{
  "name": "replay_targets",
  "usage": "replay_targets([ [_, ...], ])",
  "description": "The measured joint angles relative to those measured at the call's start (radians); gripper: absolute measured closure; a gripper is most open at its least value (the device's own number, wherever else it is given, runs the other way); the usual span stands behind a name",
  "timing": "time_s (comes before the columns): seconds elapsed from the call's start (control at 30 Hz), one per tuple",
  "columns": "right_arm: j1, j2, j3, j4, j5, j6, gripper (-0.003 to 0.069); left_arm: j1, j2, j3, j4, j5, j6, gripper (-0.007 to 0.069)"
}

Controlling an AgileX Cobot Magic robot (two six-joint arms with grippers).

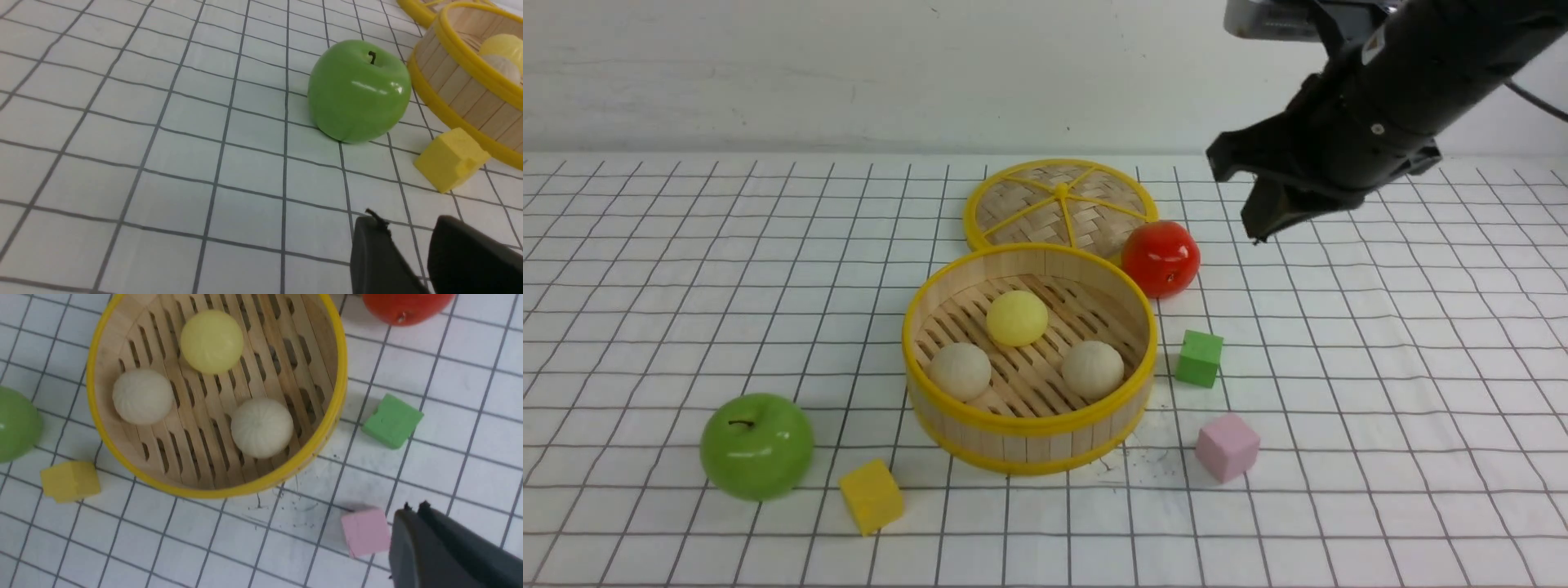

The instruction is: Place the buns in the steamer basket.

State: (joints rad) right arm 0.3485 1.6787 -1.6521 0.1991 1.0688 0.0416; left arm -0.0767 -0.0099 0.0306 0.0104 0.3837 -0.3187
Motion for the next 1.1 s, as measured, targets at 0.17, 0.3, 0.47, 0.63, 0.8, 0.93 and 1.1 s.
replay_targets([
  [0.17,0.0,-0.141,0.159,-0.007,-0.024,0.004,0.068,0.0,0.0,0.0,0.0,0.0,0.0,0.0421],
  [0.3,0.0,-0.217,0.241,-0.002,-0.034,0.044,0.068,0.0,0.0,0.0,0.0,0.0,0.0,0.0417],
  [0.47,0.0,-0.236,0.255,0.006,0.01,0.053,0.068,0.0,0.0,0.0,0.0,0.0,0.0,0.0412],
  [0.63,0.0,-0.236,0.256,0.008,0.031,0.053,0.068,0.0,0.0,0.0,0.0,0.0,0.0,0.0407],
  [0.8,0.0,-0.236,0.256,0.008,0.035,0.053,0.0678,0.0,0.0,0.0,0.0,0.0,0.0,0.0403],
  [0.93,0.0,-0.24,0.26,-0.001,0.034,0.044,0.0678,0.0,0.0,0.0,0.0,-0.001,0.0,0.0396],
  [1.1,0.0,-0.301,0.27,-0.102,0.006,-0.064,0.0678,0.0,0.0,0.0,0.0,-0.001,0.0,0.0392],
])
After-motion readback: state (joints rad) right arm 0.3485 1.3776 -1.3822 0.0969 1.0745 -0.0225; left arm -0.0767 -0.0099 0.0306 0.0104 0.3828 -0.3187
